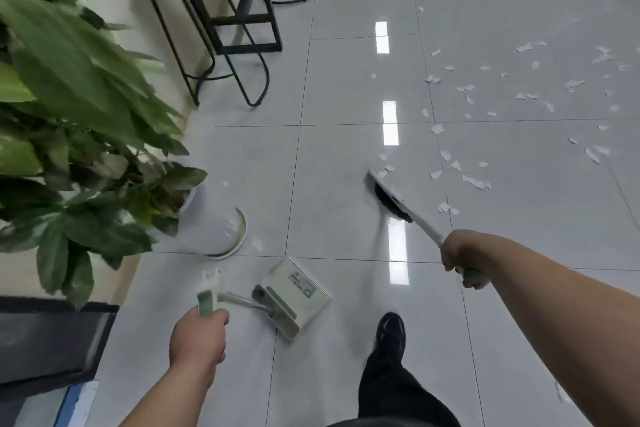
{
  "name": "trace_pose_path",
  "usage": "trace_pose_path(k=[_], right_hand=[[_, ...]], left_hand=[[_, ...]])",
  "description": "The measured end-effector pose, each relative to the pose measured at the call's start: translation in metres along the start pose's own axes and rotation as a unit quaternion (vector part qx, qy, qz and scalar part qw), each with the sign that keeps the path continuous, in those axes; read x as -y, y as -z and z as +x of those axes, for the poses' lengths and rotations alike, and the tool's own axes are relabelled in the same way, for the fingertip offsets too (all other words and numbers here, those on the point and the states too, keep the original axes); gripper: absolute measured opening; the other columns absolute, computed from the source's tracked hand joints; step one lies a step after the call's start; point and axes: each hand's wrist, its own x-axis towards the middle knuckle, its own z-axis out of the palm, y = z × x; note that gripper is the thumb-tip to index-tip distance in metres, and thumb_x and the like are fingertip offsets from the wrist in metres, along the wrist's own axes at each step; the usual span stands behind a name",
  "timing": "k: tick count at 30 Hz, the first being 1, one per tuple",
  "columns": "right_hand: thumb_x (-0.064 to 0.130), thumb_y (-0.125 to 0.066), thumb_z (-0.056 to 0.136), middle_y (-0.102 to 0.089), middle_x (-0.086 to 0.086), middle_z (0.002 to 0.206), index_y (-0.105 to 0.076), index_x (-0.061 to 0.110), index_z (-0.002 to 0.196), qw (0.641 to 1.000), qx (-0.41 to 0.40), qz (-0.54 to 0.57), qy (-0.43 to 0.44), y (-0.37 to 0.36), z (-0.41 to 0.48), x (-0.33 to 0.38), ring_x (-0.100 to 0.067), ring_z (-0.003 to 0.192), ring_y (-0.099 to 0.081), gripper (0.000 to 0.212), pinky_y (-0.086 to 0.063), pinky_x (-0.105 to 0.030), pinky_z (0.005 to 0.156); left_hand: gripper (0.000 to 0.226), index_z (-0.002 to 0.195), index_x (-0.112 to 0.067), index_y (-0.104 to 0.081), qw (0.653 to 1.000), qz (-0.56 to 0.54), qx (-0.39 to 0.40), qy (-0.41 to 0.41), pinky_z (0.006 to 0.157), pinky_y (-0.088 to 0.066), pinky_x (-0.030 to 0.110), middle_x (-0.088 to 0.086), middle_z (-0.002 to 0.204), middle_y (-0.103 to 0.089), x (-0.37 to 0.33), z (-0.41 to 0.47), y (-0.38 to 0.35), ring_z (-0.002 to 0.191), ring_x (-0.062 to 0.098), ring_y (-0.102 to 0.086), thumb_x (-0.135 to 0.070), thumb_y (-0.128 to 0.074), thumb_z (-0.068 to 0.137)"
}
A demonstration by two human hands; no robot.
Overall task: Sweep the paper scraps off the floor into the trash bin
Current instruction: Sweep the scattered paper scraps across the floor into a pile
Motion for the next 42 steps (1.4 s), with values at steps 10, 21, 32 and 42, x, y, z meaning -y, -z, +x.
trace_pose_path(k=[10, 21, 32, 42], right_hand=[[-0.003, -0.052, 0.093, -0.063, -0.021, 0.088, -0.052, -0.003, 0.119, 0.998, -0.036, 0.009, 0.042, 0.136, 0.064, -0.012, -0.030, 0.058, -0.064, 0.026, -0.054, -0.033, 0.053], [0.001, -0.058, 0.087, -0.051, -0.014, 0.077, -0.059, 0.012, 0.120, 0.978, 0.095, 0.110, 0.150, 0.131, 0.016, 0.032, -0.023, 0.043, -0.049, 0.035, -0.041, -0.024, 0.046], [0.014, -0.064, 0.088, -0.062, -0.010, 0.074, -0.063, 0.014, 0.126, 0.970, 0.121, 0.202, 0.067, 0.148, 0.053, 0.126, -0.019, 0.046, -0.051, 0.038, -0.040, -0.021, 0.049], [0.005, -0.059, 0.094, -0.059, -0.013, 0.063, -0.055, 0.001, 0.098, 0.961, 0.006, 0.277, -0.019, 0.210, 0.057, 0.182, -0.023, 0.056, -0.052, 0.006, -0.043, -0.029, 0.059]], left_hand=[[0.008, 0.075, -0.006, -0.052, 1.000, 0.011, -0.028, -0.006, 0.052, -0.036, 0.034, 0.010, 0.059, -0.043, -0.091, 0.000, -0.091, 0.051, 0.024, -0.037, -0.003, -0.056, 0.081], [0.012, 0.075, -0.008, -0.049, 0.999, -0.031, -0.004, -0.011, 0.050, -0.033, 0.031, 0.009, 0.059, -0.042, -0.154, 0.016, -0.116, 0.051, 0.022, -0.035, -0.003, -0.058, 0.082], [0.007, 0.075, -0.006, -0.053, 0.999, -0.020, 0.016, -0.023, 0.047, -0.033, 0.029, 0.009, 0.056, -0.041, -0.201, 0.086, -0.116, 0.051, 0.023, -0.036, -0.002, -0.056, 0.080], [0.002, 0.077, -0.005, -0.054, 0.998, 0.025, 0.061, -0.025, 0.052, -0.035, 0.032, 0.010, 0.059, -0.043, -0.250, 0.149, -0.117, 0.053, 0.024, -0.037, -0.008, -0.055, 0.077]])
